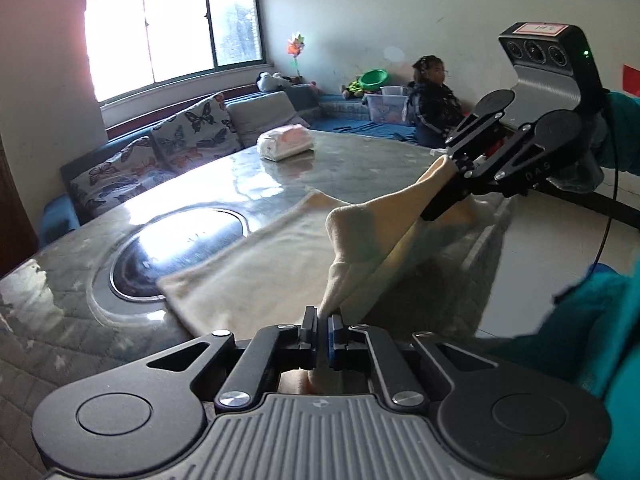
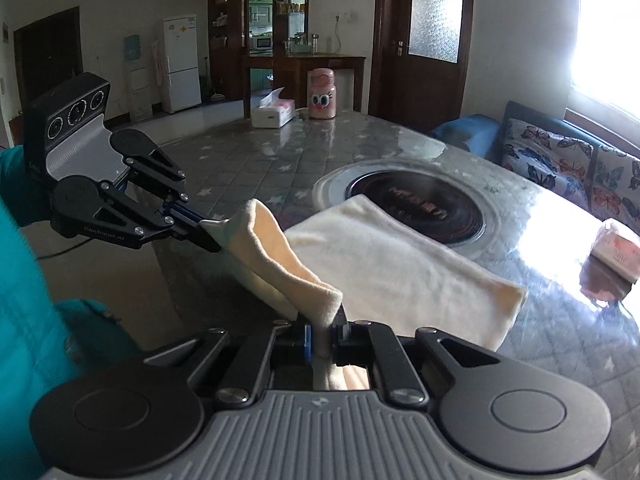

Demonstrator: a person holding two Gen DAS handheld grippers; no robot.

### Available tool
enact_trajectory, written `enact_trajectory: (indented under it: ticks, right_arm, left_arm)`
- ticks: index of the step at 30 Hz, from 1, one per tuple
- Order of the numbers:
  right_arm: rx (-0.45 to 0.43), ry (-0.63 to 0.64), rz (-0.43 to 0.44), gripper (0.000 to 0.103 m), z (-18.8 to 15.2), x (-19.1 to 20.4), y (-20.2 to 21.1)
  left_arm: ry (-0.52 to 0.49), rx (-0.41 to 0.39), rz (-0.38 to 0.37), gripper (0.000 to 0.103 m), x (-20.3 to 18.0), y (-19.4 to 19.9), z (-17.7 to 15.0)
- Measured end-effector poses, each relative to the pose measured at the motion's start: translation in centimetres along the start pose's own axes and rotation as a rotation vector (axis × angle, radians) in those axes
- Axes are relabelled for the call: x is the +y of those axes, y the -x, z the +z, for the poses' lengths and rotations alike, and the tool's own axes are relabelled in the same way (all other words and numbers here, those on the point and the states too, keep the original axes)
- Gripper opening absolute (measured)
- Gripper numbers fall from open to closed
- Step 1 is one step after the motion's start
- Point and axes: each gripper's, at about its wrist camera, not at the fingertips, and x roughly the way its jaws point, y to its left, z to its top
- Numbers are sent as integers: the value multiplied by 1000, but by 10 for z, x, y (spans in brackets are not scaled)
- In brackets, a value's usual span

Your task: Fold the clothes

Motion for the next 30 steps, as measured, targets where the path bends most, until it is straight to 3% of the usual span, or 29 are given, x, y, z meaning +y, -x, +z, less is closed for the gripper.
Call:
enact_trajectory:
  ticks: [6,12,15,19,23,26,30]
  right_arm:
    - [-6,7,-31,7,39,-45,-30]
    - [38,-10,-74,8,66,-98,-94]
    - [61,-54,-107,9,63,-118,-133]
    - [49,-139,-171,21,41,-134,-167]
    - [17,-205,-250,26,20,-146,-162]
    - [-8,-229,-301,26,11,-146,-145]
    - [-42,-274,-265,25,-1,-138,-123]
  left_arm:
    - [2,-20,32,6,45,-31,30]
    - [14,32,108,6,94,-96,53]
    - [69,83,136,6,117,-136,52]
    - [125,151,181,10,133,-172,37]
    - [158,151,227,20,137,-178,29]
    - [178,136,269,21,138,-173,30]
    - [235,103,313,23,139,-165,37]
